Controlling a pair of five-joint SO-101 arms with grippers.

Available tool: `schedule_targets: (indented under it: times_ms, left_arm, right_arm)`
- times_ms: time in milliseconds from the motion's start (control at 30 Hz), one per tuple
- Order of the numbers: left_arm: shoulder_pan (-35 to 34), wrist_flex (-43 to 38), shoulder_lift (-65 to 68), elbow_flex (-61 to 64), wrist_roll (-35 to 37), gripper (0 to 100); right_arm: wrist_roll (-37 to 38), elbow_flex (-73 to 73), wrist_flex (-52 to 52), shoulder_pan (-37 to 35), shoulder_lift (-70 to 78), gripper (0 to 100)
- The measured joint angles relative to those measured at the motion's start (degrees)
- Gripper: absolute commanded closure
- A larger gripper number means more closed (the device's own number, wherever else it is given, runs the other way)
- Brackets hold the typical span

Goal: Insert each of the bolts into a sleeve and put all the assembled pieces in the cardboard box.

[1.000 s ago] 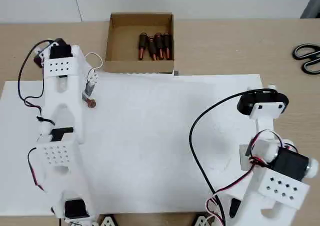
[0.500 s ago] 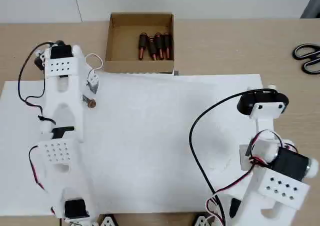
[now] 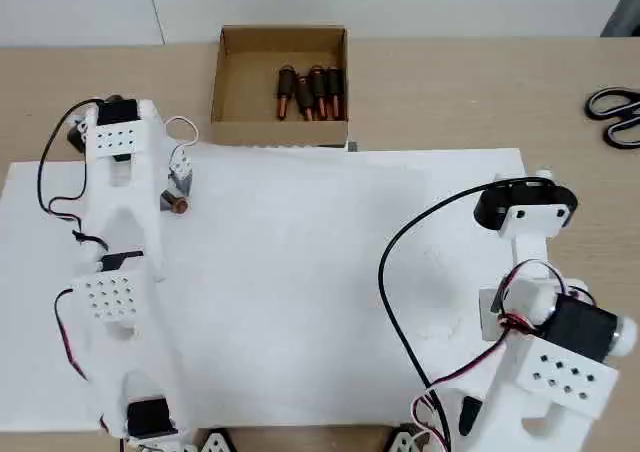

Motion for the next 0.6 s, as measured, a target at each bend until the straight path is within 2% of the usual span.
schedule_targets:
  times_ms: [400,533,600]
  left_arm:
    - [-0.35,-0.44,0.00,0.00,-0.53,88]
    - [-0.35,-0.79,0.26,0.00,-0.53,99]
    - [-0.35,-1.49,0.35,-0.09,-0.53,99]
  right_arm:
    - [0.00,0.62,0.00,0.00,0.00,99.5]
    - [0.00,0.62,0.00,0.00,0.00,99.5]
    - [0.00,0.62,0.00,0.00,0.00,99.5]
